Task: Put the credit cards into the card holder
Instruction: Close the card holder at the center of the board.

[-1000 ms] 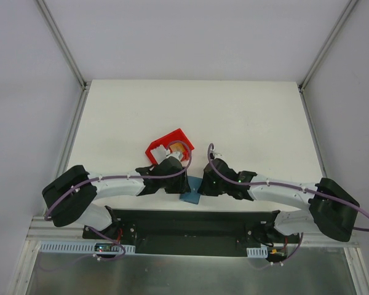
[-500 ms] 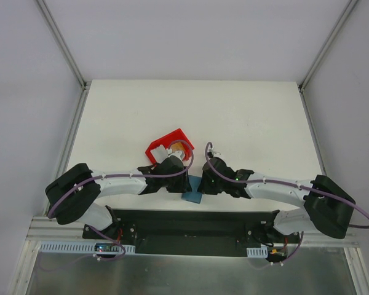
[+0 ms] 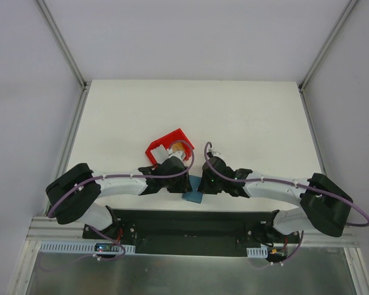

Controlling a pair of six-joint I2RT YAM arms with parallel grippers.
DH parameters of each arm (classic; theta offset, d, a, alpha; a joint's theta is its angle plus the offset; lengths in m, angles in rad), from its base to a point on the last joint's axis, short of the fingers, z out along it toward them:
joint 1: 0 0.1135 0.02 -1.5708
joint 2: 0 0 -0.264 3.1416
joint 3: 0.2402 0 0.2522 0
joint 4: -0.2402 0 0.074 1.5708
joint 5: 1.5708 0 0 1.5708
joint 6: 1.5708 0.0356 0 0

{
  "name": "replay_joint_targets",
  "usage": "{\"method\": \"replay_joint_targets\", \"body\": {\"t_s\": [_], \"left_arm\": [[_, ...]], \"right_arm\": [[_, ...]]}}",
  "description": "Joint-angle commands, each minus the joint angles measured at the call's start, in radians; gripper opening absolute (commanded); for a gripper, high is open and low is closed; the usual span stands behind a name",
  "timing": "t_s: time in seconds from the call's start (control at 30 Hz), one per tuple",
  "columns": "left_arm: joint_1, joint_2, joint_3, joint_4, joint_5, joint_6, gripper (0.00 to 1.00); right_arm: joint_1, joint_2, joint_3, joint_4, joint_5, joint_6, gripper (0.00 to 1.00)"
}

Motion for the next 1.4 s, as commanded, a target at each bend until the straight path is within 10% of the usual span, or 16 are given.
{"method": "replay_joint_targets", "body": {"t_s": [0.0,1.37], "left_arm": [[-0.014,0.041,-0.02,-0.085,0.002,0.022,0.39],[0.032,0.083,0.107,-0.131,-0.075,0.128,0.44]], "right_arm": [[-0.006,0.005,0.03,0.042,0.001,-0.016,0.15],[-0.059,-0.008,0.027,0.065,-0.01,-0.06,0.24]]}}
